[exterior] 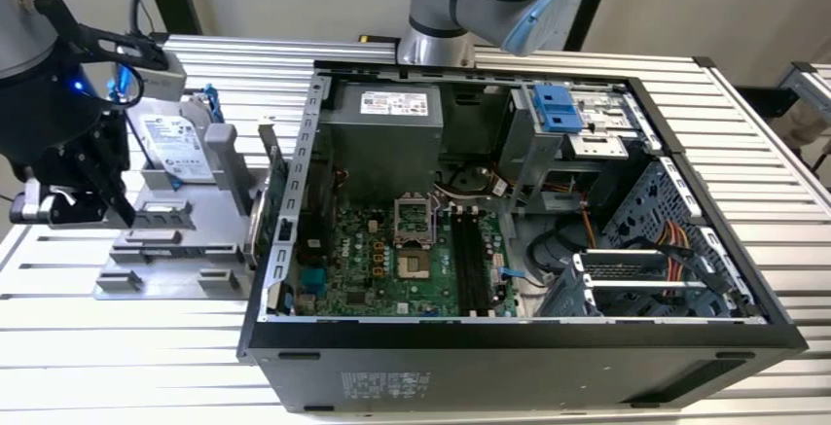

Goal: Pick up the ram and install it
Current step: 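Pick up the ram and move it above insertion slot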

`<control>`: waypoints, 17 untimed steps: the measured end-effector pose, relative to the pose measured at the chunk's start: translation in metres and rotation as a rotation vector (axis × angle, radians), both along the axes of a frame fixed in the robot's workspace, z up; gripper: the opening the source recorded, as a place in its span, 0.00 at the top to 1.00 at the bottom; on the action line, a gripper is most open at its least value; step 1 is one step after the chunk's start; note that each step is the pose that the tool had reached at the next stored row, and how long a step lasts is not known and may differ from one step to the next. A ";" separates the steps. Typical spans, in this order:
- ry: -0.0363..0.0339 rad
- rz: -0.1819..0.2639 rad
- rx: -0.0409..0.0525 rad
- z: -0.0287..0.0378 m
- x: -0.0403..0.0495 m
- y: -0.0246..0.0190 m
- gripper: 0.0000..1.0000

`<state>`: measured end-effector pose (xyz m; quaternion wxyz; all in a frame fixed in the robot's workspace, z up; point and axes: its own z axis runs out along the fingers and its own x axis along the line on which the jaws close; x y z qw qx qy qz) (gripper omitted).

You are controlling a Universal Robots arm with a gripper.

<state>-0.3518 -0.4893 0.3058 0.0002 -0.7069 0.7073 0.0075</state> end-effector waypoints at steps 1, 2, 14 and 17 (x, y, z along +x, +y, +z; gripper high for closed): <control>0.0000 0.000 0.0000 0.0005 0.0000 0.0000 1.00; -0.0001 0.000 0.0001 0.0010 0.0000 0.0000 1.00; 0.0000 0.000 0.0000 0.0093 0.0000 0.0000 1.00; 0.0000 0.000 0.0001 0.0114 0.0000 0.0000 1.00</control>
